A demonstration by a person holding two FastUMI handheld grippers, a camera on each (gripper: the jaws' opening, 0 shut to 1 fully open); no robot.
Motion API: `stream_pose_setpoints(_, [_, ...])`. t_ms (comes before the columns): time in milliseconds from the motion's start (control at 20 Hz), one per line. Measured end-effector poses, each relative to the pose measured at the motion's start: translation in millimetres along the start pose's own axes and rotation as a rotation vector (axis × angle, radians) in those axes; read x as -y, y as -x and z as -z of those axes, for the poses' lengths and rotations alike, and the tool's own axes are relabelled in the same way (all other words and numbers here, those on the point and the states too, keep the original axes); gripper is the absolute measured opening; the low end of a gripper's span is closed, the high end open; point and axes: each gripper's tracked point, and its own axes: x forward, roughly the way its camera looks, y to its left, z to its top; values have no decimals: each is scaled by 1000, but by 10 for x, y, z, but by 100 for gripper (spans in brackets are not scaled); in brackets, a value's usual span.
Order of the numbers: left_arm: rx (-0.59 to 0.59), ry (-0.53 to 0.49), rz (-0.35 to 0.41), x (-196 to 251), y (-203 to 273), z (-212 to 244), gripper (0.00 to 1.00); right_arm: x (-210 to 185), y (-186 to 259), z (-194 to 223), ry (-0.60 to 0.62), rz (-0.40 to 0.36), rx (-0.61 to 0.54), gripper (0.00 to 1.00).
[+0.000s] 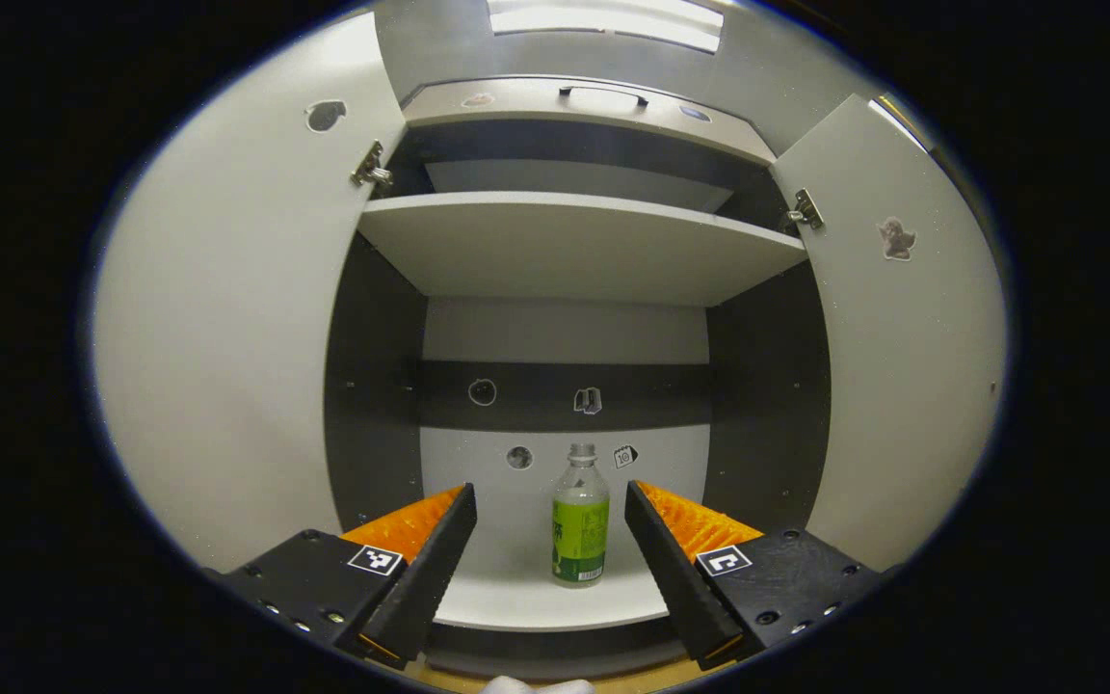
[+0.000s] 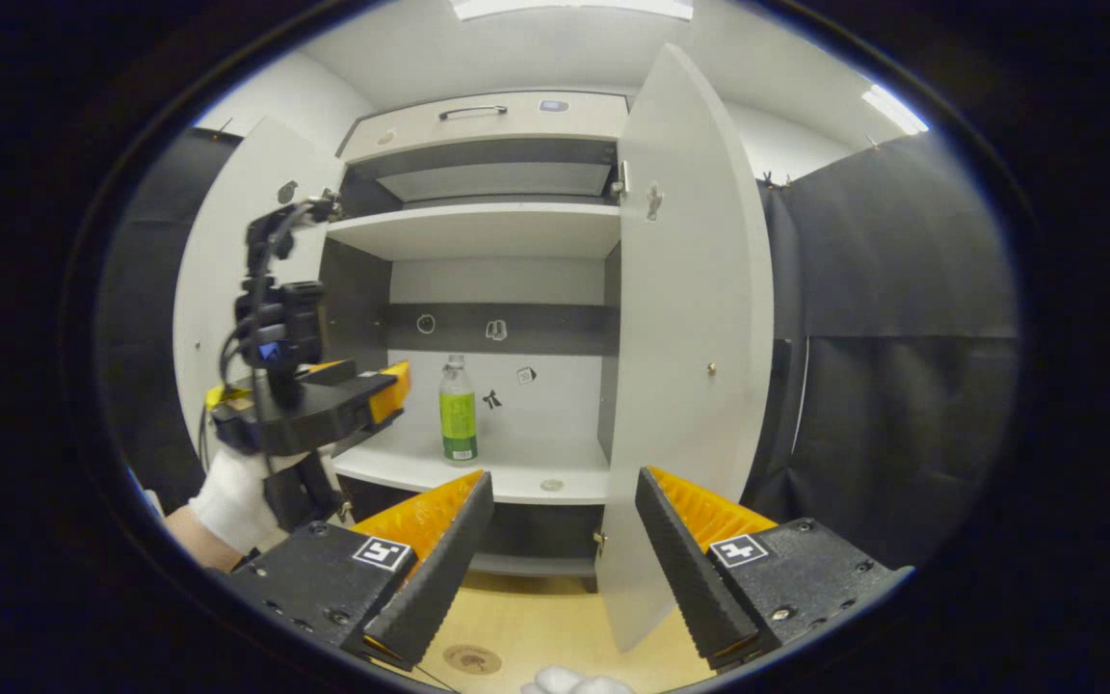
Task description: Grasp the bottle in the cabinet with the left hand and place it on the coaster, then close the right door with the right hand and the left door with the left hand.
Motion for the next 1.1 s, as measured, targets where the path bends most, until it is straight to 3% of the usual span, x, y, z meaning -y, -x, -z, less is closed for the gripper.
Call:
stream_pose_setpoints(300, [-66, 42, -3, 216, -994, 519, 95, 113, -11, 65, 15, 52, -49, 98])
stream_pose_setpoints(500, [-118, 41, -28, 233, -1323, 819, 95, 112, -27, 129, 30, 67, -74, 98])
stream_pose_setpoints(850, [-146, 17, -49, 155, -1480, 933, 95, 116, -11, 253, 11, 58, -99, 98])
stream_pose_setpoints(900, [-151, 15, -55, 122, -1405, 883, 75, 119, 0, 239, 7, 57, -95, 98])
stream_pose_setpoints(1100, [-104, 36, -2, 155, -1121, 641, 75, 163, 50, 181, 6, 61, -72, 98])
